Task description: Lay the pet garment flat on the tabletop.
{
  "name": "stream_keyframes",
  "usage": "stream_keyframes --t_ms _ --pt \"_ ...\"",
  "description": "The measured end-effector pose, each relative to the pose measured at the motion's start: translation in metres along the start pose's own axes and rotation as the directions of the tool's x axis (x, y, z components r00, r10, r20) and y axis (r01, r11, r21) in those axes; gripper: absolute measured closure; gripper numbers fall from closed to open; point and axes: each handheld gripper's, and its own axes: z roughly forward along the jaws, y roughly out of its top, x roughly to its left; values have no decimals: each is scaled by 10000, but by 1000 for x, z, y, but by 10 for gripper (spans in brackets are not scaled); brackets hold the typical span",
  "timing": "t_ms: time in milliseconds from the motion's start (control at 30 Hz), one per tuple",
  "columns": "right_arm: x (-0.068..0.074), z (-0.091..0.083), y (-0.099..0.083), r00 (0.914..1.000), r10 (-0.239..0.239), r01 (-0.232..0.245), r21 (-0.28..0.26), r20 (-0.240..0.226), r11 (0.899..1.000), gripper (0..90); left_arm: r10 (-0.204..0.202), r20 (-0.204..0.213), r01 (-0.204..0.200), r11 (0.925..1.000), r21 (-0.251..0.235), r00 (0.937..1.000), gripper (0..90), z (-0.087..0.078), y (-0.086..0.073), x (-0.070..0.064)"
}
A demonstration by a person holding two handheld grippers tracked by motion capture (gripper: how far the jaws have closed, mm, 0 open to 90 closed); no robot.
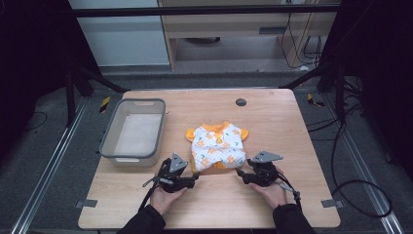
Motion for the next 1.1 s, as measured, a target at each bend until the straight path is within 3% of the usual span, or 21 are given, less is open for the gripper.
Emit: stream_keyframes --t_ms 233,333,367,400,433,467,567,600,633,733,767,900,967,1000,1033,1100 --pt "-4 10 0 10000 17 -16 64 -57 10000 476 267 11 -268 9993 269 9996 592 15 -1 -5" --pt "-4 10 1 9999 -10 11 97 -115 10000 523 137 161 -142 9994 310 9998 694 16 -1 -5" --pt "-4 12 1 9999 -102 103 45 -116 9999 577 45 253 -55 9992 394 9997 718 17 0 -4" --pt "-4 12 1 9999 -102 103 45 -116 9999 577 45 253 -55 9992 394 9997 745 17 0 -4" --pt "-3 12 2 9997 -246 246 38 -35 9997 671 -11 308 -2 9991 432 9995 764 17 0 -3" --pt "-3 12 2 9997 -246 246 38 -35 9997 671 -11 308 -2 9991 432 9995 785 17 0 -3" --pt "-4 7 5 9996 -244 244 -37 -123 9997 820 -368 729 346 9989 300 9967 814 11 4 0" --pt "-4 7 5 9996 -244 244 -37 -123 9997 820 -368 729 346 9989 300 9967 817 11 4 0" --pt "-4 -1 7 9993 -64 54 -291 -365 9996 835 -407 872 396 9991 141 9954 819 4 7 1" --pt "-3 -17 12 9986 -32 -11 -819 -529 9966 842 -596 1123 605 9982 -51 9919 822 -5 10 1" --pt "-3 -17 12 9986 -32 -11 -819 -529 9966 842 -599 1308 636 9977 -238 9896 822 -13 13 1" --pt "0 -49 16 9962 -131 16 -1324 -856 9912 845 -682 2022 808 9952 -548 9770 824 -40 20 0" --pt "3 -70 17 9925 11 -201 -1540 -1219 9879 849 -441 2216 586 9965 -594 9741 823 -55 21 -5" --pt "3 -70 17 9925 11 -201 -1540 -1219 9879 849 -441 2216 586 9965 -594 9741 823 -55 21 -5" --pt "5 -79 18 9897 138 -357 -1525 -1425 9877 851 -477 2472 638 9963 -575 9678 823 -61 21 -7" --pt "6 -83 19 9906 165 -346 -1314 -1361 9907 850 -372 2437 501 9976 -471 9691 822 -62 22 -8"
